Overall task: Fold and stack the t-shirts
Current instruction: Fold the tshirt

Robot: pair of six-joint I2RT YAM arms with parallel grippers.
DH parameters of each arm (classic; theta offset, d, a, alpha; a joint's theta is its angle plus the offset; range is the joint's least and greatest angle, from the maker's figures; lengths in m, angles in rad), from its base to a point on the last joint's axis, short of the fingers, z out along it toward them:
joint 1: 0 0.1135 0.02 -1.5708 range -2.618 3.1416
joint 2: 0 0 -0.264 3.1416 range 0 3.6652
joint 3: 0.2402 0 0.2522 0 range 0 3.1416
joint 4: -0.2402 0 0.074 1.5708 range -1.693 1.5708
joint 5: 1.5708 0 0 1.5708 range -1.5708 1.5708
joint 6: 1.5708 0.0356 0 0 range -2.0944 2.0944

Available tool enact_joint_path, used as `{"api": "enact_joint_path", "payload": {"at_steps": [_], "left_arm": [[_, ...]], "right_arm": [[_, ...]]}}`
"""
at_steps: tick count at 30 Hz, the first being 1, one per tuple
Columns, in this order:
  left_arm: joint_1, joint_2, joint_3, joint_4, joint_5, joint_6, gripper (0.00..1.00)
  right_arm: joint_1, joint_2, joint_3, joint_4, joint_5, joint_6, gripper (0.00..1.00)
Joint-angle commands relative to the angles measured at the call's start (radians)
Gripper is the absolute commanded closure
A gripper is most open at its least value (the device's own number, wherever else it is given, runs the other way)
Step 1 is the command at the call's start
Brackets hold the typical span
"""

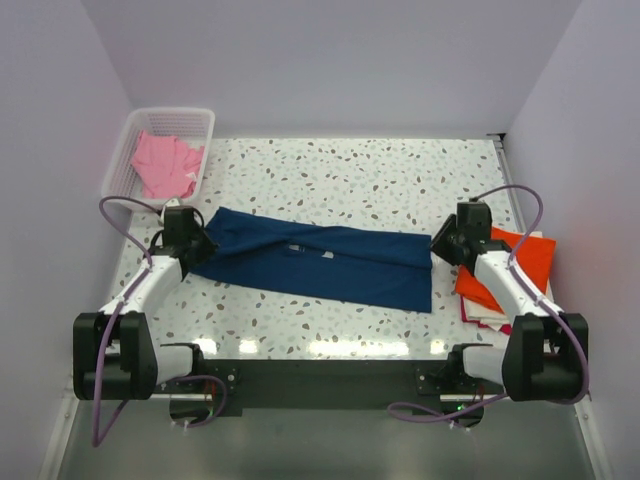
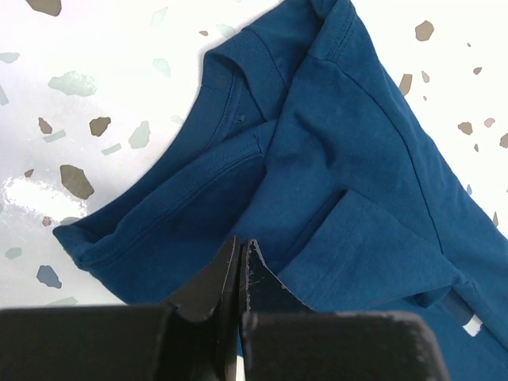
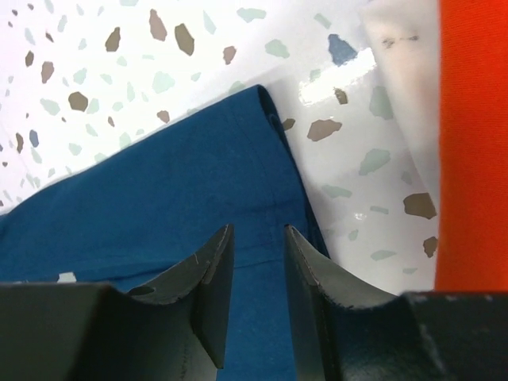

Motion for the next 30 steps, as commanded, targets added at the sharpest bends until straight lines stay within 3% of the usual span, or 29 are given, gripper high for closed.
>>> {"api": "enact_joint_path", "payload": {"at_steps": [1, 7, 17, 30], "left_arm": [[0.009, -0.022, -0.012, 0.038, -0.002, -0.013, 1.00], [0.009, -0.035, -0.019, 0.050, 0.013, -0.019, 1.00], [0.009, -0.065, -0.046, 0.032, 0.008, -0.016, 1.00], [0.009, -0.127, -0.169, 0.044, -0.033, -0.115, 1.00]], "right_arm": [[0.045, 0.002, 0.040, 0.000, 0.006, -0.022, 0.64], [0.227, 0.140, 0.141, 0.020, 0.090, -0.023, 0.64], [0.477, 0.424, 0.373, 0.133, 0.080, -0.054, 0.64], [0.646, 0.705, 0.661, 0.126, 0.072, -0.094, 0.64]]}}
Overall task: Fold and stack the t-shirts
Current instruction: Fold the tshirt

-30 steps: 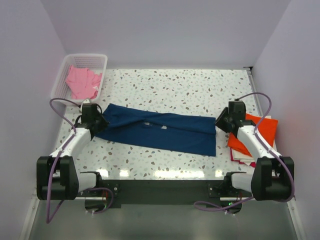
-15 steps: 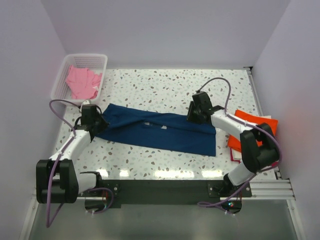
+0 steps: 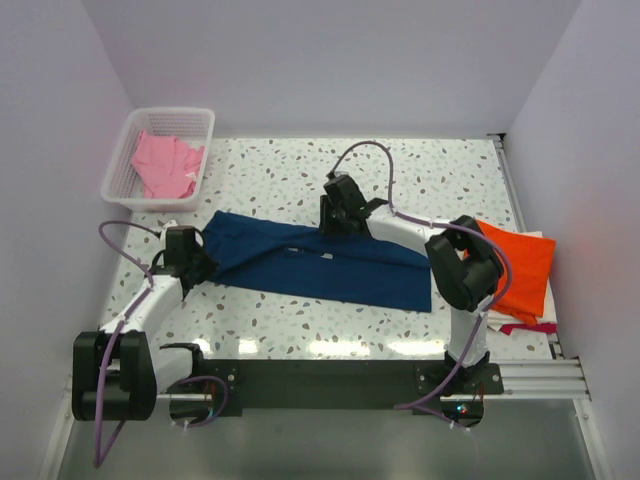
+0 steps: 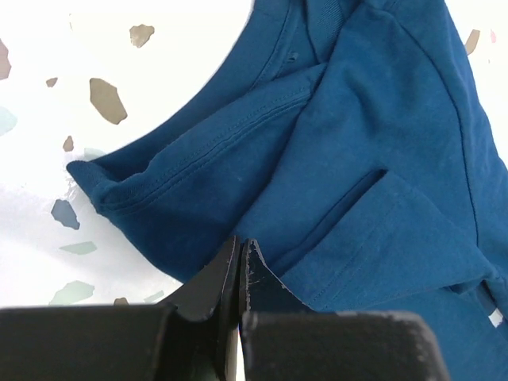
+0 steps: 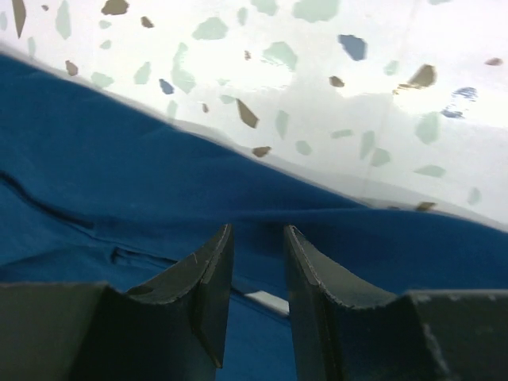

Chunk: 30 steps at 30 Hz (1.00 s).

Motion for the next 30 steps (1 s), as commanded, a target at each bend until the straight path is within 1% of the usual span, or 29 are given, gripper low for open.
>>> {"api": "enact_joint_path", "payload": {"at_steps": [1, 4, 12, 18, 28, 30], "left_arm": [[0.009, -0.024, -0.016, 0.036, -0.024, -0.041, 1.00], [0.009, -0.018, -0.022, 0.048, -0.017, -0.047, 1.00], [0.009, -0.001, -0.038, 0.110, 0.031, -0.049, 1.00], [0.009, 0.009, -0.045, 0.136, 0.042, -0.055, 1.00], [0.009, 0.018, -0.044, 0.154, 0.058, -0.048, 1.00], [0.009, 0.020, -0.045, 0.177, 0.077, -0.040, 0.98]], "right_arm": [[0.023, 0.032, 0.078, 0.012, 0.014, -0.024, 0.64], [0.044, 0.060, 0.097, 0.001, 0.022, -0.024, 0.65], [0.066, 0.066, 0.059, 0.002, 0.032, -0.008, 0.65], [0.076, 0.002, -0.024, 0.039, 0.016, 0.025, 0.66], [0.115, -0.063, -0.090, 0.052, -0.006, 0.037, 0.66], [0.124, -0.084, -0.112, 0.053, -0.003, 0.038, 0.66]]}}
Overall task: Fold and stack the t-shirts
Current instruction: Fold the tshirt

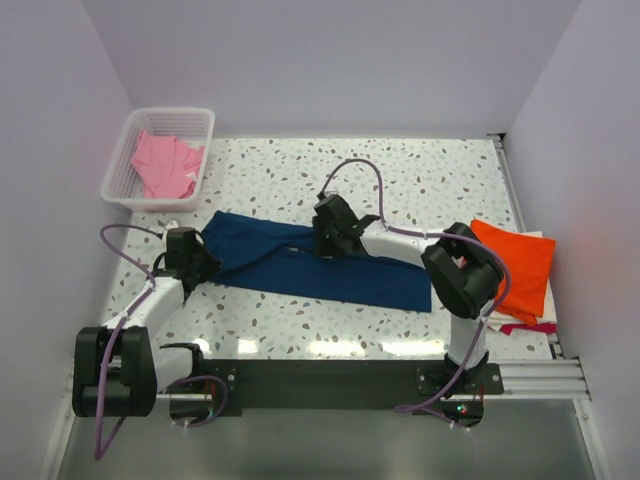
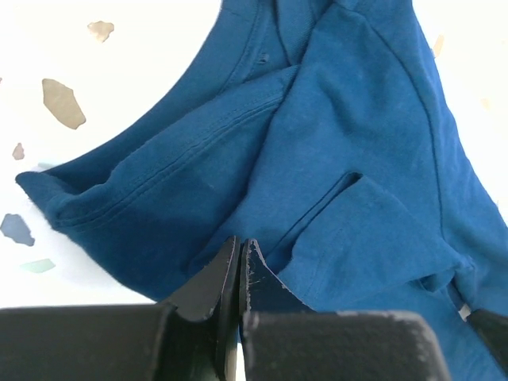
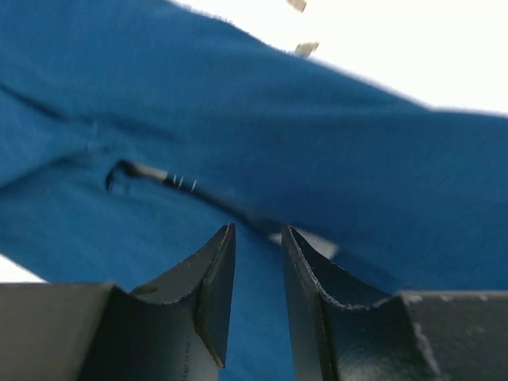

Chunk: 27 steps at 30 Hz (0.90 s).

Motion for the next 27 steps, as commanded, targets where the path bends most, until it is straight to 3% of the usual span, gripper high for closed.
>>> {"api": "enact_joint_path", "payload": {"at_steps": [1, 5, 11, 19, 23, 27], "left_arm": [[0.007, -0.002, -0.002, 0.075, 0.027, 0.008, 0.96], [0.007, -0.022, 0.006, 0.089, 0.070, 0.023, 0.87], [0.005, -0.098, -0.002, 0.067, 0.062, 0.032, 0.86], [0.005, -0.129, 0.006, 0.065, 0.061, 0.042, 0.70], [0.007, -0.065, 0.099, 0.067, -0.002, 0.045, 0.67], [0.007, 0.116, 0.204, 0.064, -0.038, 0.054, 0.68]], "right_arm": [[0.030, -0.081, -0.032, 0.038, -0.001, 0.017, 0.66], [0.036, -0.124, -0.052, 0.024, 0.024, 0.011, 0.66], [0.038, -0.187, -0.017, -0.031, 0.058, -0.014, 0.66], [0.072, -0.061, 0.195, -0.085, 0.050, -0.079, 0.65], [0.107, 0.049, 0.322, -0.097, 0.038, -0.141, 0.64], [0.138, 0.157, 0.462, -0.085, 0.001, -0.214, 0.61]]}}
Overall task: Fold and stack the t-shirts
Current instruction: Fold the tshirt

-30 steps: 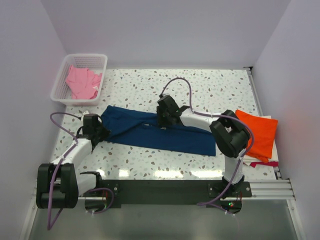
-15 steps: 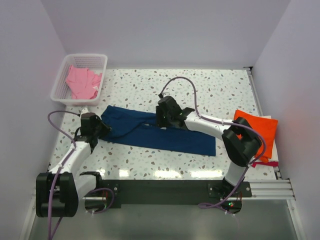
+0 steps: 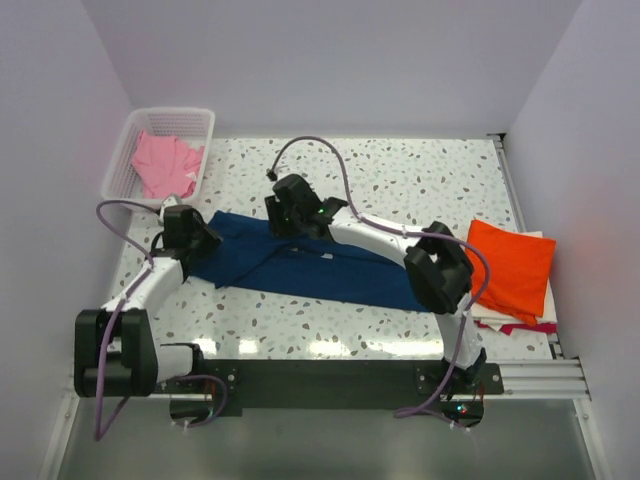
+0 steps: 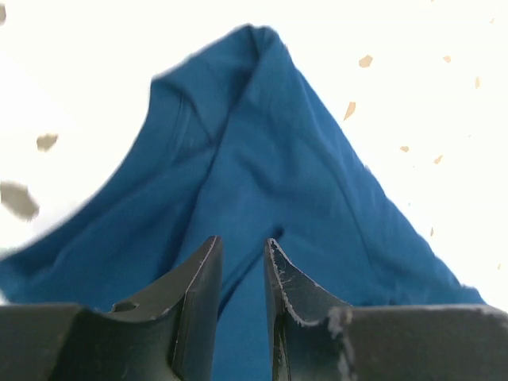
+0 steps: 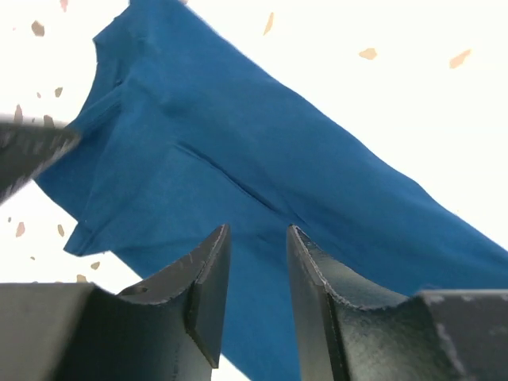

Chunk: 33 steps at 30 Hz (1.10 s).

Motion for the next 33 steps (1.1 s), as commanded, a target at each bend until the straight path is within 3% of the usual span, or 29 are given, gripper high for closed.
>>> {"api": "enact_joint_path", "payload": {"at_steps": [1, 11, 24, 29, 30, 33], "left_arm": [[0.007, 0.112, 0.115, 0.044, -0.062, 0.022, 0.68], [0.005, 0.419, 0.306, 0.125, -0.031, 0.030, 0.65], [0.005, 0.617, 0.479, 0.110, 0.012, 0.028, 0.68], [0.005, 0.643, 0.497, 0.111, 0.012, 0.028, 0.84], [0.005, 0.645, 0.504, 0.108, 0.012, 0.028, 0.92], [0.005, 0.654, 0.522, 0.099, 0.012, 0.027, 1.00]], "right_arm": [[0.027, 0.068, 0.096, 0.014, -0.036, -0.095, 0.60], [0.070, 0.209, 0.222, 0.115, -0.078, -0.227, 0.47], [0.091, 0.382, 0.371, 0.068, -0.102, -0.267, 0.47], [0.093, 0.349, 0.320, 0.095, -0.102, -0.244, 0.48], [0.093, 0.346, 0.316, 0.095, -0.102, -0.239, 0.50], [0.096, 0.318, 0.283, 0.114, -0.124, -0.224, 0.59]]}}
